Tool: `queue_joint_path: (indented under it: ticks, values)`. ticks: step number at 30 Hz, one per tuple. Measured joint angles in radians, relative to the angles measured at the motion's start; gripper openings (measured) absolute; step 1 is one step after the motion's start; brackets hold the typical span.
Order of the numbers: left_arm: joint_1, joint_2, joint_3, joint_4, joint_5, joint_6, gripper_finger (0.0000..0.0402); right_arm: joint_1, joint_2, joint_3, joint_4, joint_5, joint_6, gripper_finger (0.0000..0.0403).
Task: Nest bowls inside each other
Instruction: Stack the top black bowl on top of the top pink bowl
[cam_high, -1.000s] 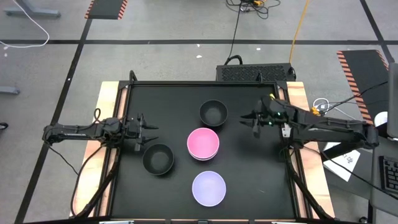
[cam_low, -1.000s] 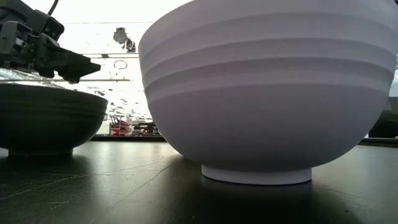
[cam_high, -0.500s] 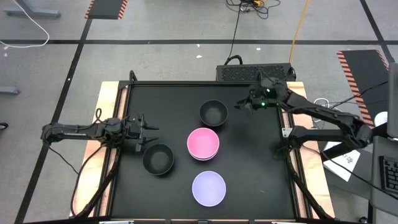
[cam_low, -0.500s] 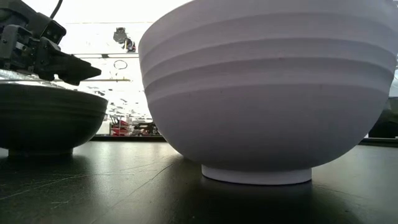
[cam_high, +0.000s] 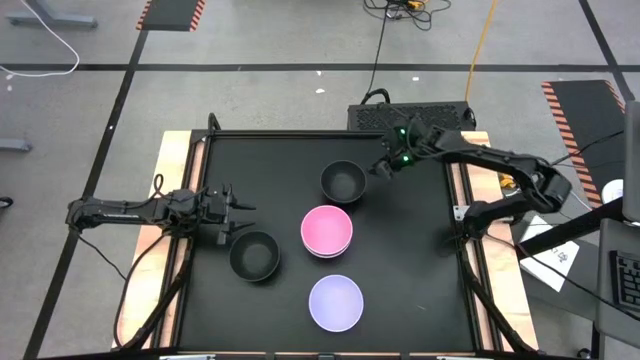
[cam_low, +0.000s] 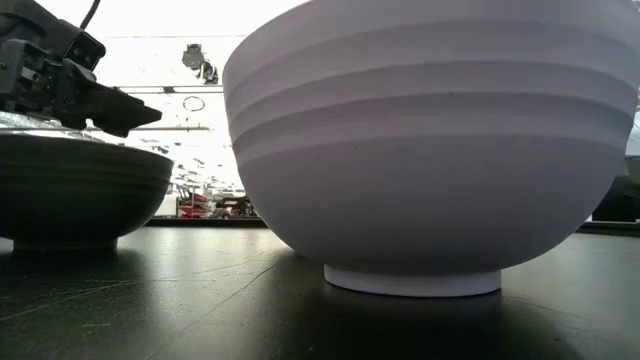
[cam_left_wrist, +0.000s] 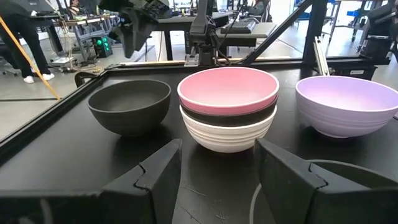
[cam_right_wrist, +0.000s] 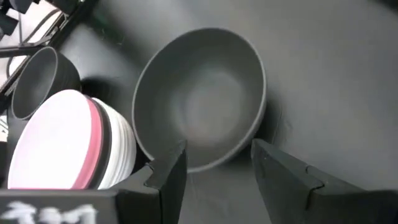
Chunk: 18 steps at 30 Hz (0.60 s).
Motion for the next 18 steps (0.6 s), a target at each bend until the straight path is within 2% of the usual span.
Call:
queue_joint_path:
  ticks: [5,10,18]
  values:
    - [0.000,0.000,0.000,0.000,0.000,0.000,0.0202,0.000,0.091,0.114,-0.077,0.008,-0.027,0.0172]
    - [0.000,0.000,0.000,0.000,0.002,0.000,0.0202,0.000,0.183,0.223,-0.201,0.074,-0.076,0.0172]
    - [0.000,0.000,0.000,0.001,0.002,0.004,0.0202,0.003,0.239,0.239,-0.224,0.107,-0.092,0.0172]
